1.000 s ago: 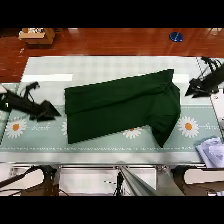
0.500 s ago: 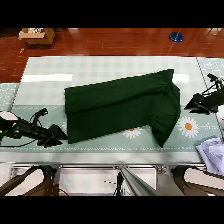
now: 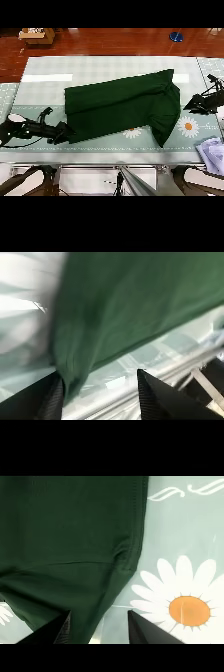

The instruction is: Fold the shirts.

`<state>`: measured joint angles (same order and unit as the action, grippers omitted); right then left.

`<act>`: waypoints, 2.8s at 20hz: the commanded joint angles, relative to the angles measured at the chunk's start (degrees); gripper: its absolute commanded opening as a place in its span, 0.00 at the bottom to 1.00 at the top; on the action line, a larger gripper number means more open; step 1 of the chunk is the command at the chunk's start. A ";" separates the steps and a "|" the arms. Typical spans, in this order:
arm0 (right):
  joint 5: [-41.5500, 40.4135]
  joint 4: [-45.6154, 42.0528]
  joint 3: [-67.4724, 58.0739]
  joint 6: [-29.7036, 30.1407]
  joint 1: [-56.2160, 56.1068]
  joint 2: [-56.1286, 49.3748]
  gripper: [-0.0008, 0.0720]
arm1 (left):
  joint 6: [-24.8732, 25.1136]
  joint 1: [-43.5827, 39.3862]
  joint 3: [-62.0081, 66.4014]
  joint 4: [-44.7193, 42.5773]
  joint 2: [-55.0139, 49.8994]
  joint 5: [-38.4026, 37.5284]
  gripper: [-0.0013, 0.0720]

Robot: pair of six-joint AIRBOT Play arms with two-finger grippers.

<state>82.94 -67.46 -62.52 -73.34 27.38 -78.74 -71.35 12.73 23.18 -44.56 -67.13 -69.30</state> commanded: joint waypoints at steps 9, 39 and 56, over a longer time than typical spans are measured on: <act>3.65 -0.39 7.63 1.33 8.52 2.56 0.68 | 3.19 -5.86 -0.09 0.46 -4.94 1.66 0.05; -28.94 14.99 2.71 5.99 -5.55 8.46 0.05 | 9.55 -5.92 23.89 -2.19 0.92 1.11 0.05; -50.45 14.67 -21.92 -2.29 -20.28 -22.82 0.05 | 4.85 -3.85 24.61 4.66 -9.46 32.22 0.05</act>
<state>34.41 -52.73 -82.94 -74.50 7.49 -98.91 -66.43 8.80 47.75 -43.83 -74.74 -43.90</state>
